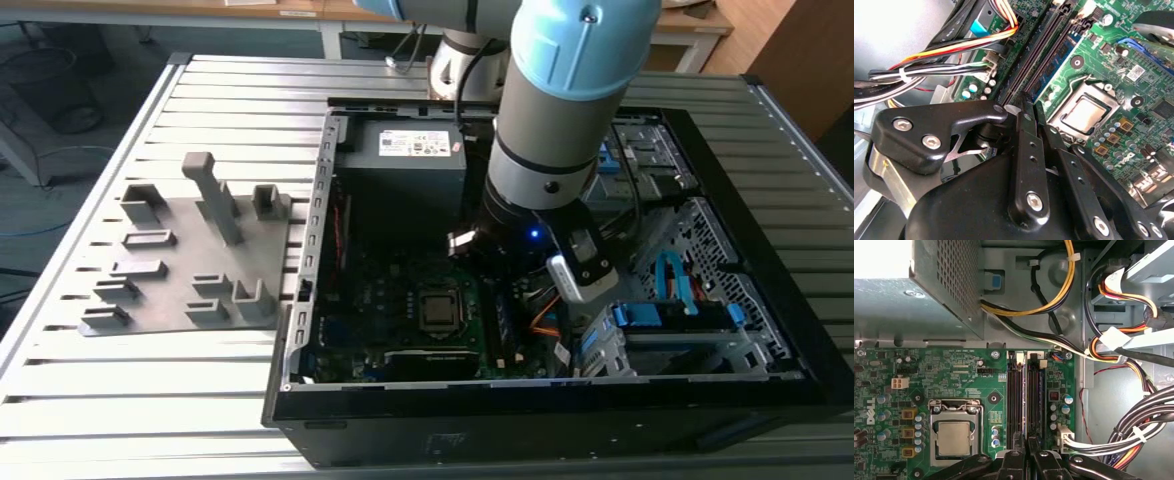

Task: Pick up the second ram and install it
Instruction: 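Insert the second ram into the second slot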

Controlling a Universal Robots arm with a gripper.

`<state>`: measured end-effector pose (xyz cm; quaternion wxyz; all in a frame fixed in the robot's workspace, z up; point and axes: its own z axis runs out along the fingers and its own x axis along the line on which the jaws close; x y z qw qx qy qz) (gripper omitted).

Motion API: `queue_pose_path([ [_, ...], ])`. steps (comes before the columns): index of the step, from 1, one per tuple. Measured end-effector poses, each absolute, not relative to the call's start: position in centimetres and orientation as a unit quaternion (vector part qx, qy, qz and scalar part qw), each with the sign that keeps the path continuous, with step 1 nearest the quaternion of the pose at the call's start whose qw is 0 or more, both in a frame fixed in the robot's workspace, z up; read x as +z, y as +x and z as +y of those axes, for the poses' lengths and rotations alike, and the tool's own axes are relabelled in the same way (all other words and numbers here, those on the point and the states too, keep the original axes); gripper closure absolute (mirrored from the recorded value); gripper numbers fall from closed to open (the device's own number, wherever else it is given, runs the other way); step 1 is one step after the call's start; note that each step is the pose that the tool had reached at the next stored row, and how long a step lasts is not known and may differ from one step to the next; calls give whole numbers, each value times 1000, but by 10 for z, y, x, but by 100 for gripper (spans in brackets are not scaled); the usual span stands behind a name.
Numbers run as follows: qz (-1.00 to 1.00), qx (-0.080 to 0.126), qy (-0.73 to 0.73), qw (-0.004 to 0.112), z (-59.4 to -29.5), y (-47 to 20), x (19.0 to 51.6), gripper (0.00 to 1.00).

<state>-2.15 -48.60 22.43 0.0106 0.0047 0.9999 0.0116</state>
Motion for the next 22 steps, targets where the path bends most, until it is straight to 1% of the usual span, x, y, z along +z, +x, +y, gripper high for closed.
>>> queue_pose_path([
  [22, 1000, 7, -11, 11, -493, -23, 221, 86],
])
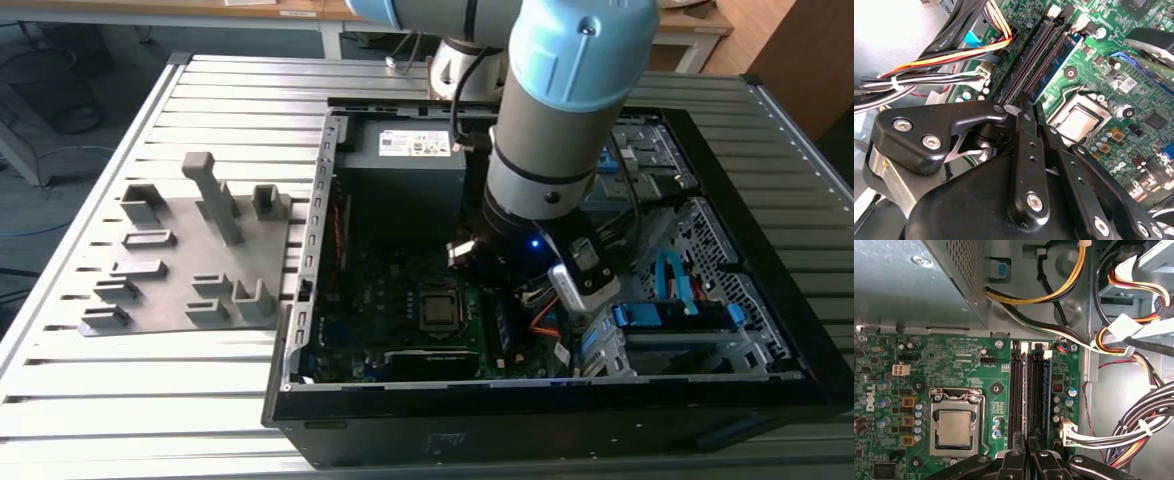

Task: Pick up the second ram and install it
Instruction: 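Insert the second ram into the second slot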

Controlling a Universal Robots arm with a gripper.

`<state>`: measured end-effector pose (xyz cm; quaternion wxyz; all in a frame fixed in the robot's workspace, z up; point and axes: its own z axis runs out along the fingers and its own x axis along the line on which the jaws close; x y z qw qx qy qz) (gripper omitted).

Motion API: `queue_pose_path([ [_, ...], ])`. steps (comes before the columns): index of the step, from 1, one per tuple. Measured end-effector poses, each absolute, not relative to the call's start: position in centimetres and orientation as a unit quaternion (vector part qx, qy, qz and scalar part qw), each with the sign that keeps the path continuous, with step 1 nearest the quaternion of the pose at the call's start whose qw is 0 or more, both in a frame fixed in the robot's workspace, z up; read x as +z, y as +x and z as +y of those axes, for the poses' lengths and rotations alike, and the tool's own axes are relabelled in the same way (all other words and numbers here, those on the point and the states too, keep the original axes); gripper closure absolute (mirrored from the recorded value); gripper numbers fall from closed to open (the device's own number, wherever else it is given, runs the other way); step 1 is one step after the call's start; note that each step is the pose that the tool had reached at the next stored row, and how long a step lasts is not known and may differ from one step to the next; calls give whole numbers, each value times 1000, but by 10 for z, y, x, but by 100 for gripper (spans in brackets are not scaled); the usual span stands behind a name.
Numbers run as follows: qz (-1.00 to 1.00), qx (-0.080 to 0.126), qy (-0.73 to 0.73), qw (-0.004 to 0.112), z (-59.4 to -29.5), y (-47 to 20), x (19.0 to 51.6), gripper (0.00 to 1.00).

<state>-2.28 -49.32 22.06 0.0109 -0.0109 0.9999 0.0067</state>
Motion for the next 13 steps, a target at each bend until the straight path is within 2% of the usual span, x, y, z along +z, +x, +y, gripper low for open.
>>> queue_pose_path([
  [13, 1000, 6, -11, 11, -493, -23, 215, 86],
])
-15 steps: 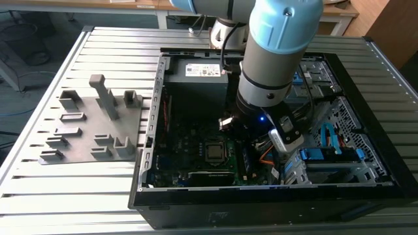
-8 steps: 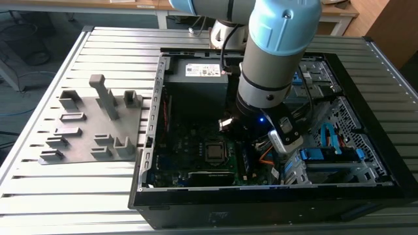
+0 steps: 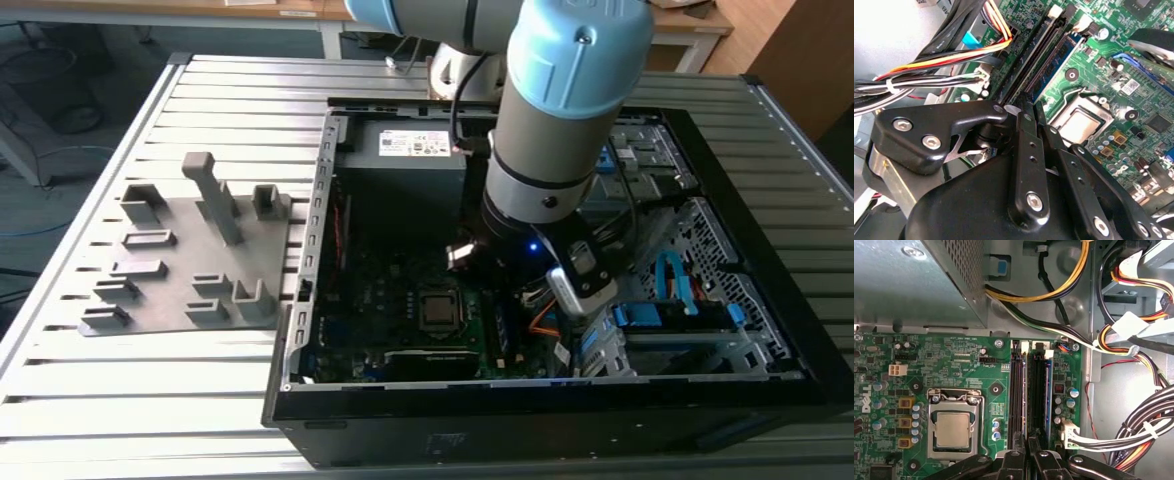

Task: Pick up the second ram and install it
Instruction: 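Insert the second ram into the second slot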

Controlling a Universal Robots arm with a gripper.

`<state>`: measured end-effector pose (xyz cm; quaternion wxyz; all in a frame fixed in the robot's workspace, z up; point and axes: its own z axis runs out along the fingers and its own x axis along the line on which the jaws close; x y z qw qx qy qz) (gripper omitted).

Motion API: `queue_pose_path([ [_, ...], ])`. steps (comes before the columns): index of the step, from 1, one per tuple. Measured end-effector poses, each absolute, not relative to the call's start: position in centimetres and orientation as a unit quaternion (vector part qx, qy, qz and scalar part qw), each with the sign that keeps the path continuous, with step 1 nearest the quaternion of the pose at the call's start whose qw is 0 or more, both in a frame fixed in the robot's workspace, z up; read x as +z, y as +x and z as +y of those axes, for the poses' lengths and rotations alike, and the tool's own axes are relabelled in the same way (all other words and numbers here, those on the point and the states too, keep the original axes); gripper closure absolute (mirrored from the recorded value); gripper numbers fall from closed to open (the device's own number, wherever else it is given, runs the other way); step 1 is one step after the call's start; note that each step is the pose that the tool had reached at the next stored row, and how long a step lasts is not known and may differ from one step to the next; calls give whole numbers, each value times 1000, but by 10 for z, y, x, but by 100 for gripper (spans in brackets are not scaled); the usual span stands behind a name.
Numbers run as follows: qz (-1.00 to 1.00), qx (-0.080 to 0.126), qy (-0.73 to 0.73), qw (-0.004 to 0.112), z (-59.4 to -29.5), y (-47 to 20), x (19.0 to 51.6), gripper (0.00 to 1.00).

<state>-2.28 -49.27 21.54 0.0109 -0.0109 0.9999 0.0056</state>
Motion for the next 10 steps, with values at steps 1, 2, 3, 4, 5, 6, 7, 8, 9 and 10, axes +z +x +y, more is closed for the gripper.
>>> queue_pose_path([
  [1, 1000, 5, -11, 11, -493, -23, 215, 86],
  [2, 1000, 5, -11, 11, -493, -23, 214, 86],
  [3, 1000, 5, -11, 11, -492, -23, 214, 86],
  [4, 1000, 5, -11, 11, -492, -23, 214, 86],
  [5, 1000, 5, -11, 11, -492, -23, 213, 86],
  [6, 1000, 5, -11, 11, -492, -23, 213, 86],
  [7, 1000, 5, -11, 11, -492, -23, 213, 86],
  [8, 1000, 5, -11, 11, -492, -23, 213, 86],
  [9, 1000, 5, -11, 11, -492, -23, 213, 86],
  [10, 1000, 5, -11, 11, -492, -23, 213, 86],
])
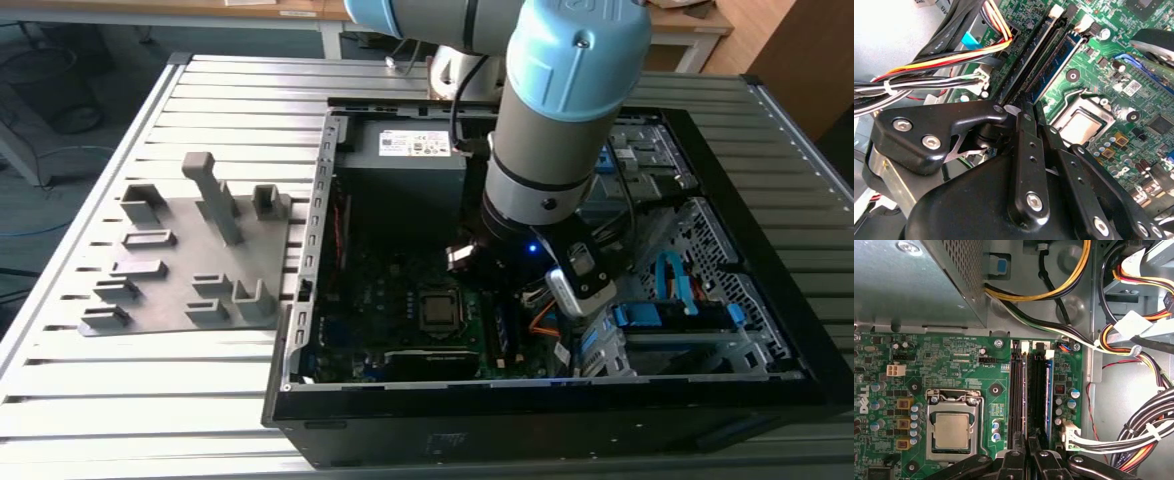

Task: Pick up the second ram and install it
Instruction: 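Insert the second ram into the second slot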

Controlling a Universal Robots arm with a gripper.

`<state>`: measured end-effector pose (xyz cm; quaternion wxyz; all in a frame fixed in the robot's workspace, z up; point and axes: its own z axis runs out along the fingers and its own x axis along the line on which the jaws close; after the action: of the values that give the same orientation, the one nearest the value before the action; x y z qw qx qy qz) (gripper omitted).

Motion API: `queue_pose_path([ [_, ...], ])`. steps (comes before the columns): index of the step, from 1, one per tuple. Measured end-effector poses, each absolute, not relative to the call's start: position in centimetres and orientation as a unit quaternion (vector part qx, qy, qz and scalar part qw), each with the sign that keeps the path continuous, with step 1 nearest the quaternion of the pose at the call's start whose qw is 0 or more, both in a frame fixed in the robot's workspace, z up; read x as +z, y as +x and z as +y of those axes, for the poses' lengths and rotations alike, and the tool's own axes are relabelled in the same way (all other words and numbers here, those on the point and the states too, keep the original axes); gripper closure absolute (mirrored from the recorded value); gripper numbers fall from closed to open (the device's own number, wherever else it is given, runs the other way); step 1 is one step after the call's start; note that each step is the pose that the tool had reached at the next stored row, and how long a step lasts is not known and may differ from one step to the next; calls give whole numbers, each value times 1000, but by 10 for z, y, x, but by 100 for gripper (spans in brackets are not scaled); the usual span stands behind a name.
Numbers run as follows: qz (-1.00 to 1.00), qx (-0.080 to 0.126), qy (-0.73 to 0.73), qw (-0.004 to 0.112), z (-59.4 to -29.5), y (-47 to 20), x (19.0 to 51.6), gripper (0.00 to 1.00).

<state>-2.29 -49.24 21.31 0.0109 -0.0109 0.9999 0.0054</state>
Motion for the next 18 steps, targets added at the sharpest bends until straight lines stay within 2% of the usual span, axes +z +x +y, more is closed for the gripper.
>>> queue_pose_path([
  [18, 1000, 4, 1, 11, -492, -25, 216, 86],
])
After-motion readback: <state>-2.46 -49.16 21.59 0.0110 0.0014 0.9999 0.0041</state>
